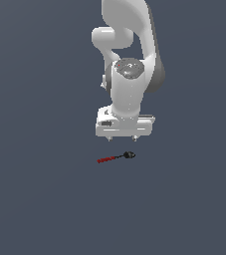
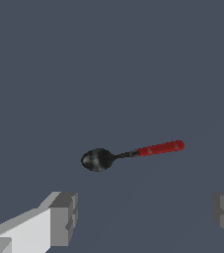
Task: Pick up the object and move it to a goal position.
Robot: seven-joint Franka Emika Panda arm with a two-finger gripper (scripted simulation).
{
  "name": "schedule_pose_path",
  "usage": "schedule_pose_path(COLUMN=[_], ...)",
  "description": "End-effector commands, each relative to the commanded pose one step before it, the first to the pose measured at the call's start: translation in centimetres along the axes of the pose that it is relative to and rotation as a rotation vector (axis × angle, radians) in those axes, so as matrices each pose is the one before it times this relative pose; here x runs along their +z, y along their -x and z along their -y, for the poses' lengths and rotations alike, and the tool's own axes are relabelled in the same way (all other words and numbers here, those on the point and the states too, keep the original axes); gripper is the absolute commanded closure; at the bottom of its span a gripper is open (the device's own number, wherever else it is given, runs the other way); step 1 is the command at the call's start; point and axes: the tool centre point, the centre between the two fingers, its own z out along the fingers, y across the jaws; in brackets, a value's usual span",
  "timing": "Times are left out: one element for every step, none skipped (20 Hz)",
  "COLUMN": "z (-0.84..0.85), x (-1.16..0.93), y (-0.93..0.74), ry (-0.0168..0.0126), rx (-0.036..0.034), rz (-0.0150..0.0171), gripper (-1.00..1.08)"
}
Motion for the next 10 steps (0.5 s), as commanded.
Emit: schedule_pose_path(z=[-0.016,-0.006,-0.007,-0.009,-0.011,-0.011,-0.013,-0.014,-0.016,-0.017], x=[0.322,0.149,0.162,0.176,0.188,0.200,0.212,0.225,0.239,0.252], y=[-0.021,-0.014,-0.015,-0.016,-0.017,-0.018,-0.019,-0.020,-0.022,-0.023], ry=[-0.00182,-0.00085,-0.00087,-0.00089,-0.00090,-0.00091,-0.00090,-0.00088,-0.00085,-0.00081], rx=[0.03427,0.01656,0.01795,0.01941,0.02073,0.02209,0.02352,0.02501,0.02650,0.02798], rz=[0.00173,0.00071,0.00079,0.00087,0.00094,0.00100,0.00106,0.00113,0.00119,0.00125], gripper=[-0.92,-0.92,-0.92,-0.92,-0.92,-0.92,-0.92,-0.92,-0.92,-0.92])
